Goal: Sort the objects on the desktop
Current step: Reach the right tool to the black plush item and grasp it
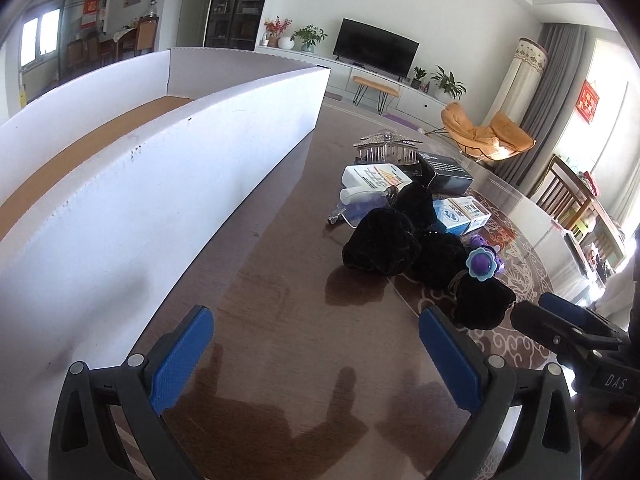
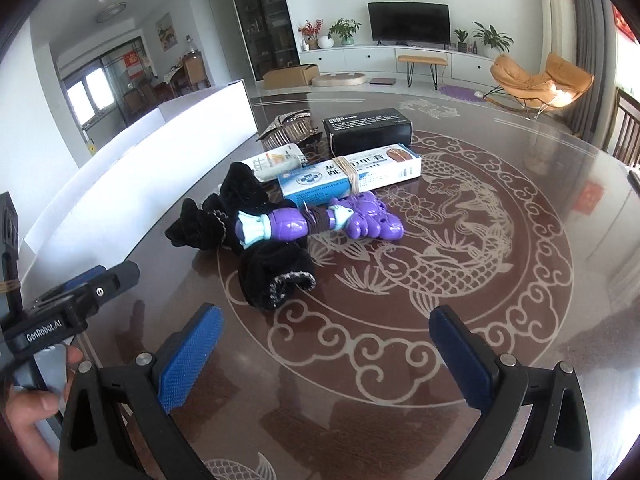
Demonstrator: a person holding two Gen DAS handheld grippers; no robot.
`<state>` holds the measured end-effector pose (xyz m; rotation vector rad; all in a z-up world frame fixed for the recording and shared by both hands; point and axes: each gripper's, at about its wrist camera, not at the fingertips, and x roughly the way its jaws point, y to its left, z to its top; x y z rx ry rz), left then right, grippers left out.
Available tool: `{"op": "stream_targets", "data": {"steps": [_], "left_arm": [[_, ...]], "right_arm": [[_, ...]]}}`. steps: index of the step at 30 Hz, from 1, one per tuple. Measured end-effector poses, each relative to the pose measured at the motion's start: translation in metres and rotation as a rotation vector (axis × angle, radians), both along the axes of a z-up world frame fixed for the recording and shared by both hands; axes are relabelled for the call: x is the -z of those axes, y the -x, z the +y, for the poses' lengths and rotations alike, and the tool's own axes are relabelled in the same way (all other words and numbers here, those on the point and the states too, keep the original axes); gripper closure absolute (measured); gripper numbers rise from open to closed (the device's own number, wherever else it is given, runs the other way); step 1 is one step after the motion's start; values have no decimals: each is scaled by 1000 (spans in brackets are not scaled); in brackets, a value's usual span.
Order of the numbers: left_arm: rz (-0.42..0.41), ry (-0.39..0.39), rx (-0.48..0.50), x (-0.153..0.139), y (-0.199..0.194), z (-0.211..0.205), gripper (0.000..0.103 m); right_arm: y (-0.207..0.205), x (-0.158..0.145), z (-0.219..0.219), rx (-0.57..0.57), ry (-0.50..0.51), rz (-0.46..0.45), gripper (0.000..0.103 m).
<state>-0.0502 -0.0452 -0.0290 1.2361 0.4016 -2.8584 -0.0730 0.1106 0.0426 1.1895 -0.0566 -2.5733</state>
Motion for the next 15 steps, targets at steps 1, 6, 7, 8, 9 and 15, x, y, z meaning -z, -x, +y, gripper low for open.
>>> {"op": "stream_targets", "data": {"steps": [1,6,7,8,9,15], "left_arm": [[-3,3,-2,1,0,0,0],[3,-7,-14,0,-3,-5,0],[-1,-15,-18,0,-3,-7,0],[-7,-23,-22,1,-2,-8,0],[-13,-31,-28,3,-2,-10,0],[-29,-73,-28,7,2,-13,0]], "right_arm": [[12,-2,-9,-27,10,-14,0],[50,10,-49,-98,-87,-76,25],[55,15,-54,-113,-99,-97,46],[58,21,-56,-132,-104,-125,63],[57,23,-58,-143,-114,-135,63],[8,19,-44,-198,-165,-82,64]]}}
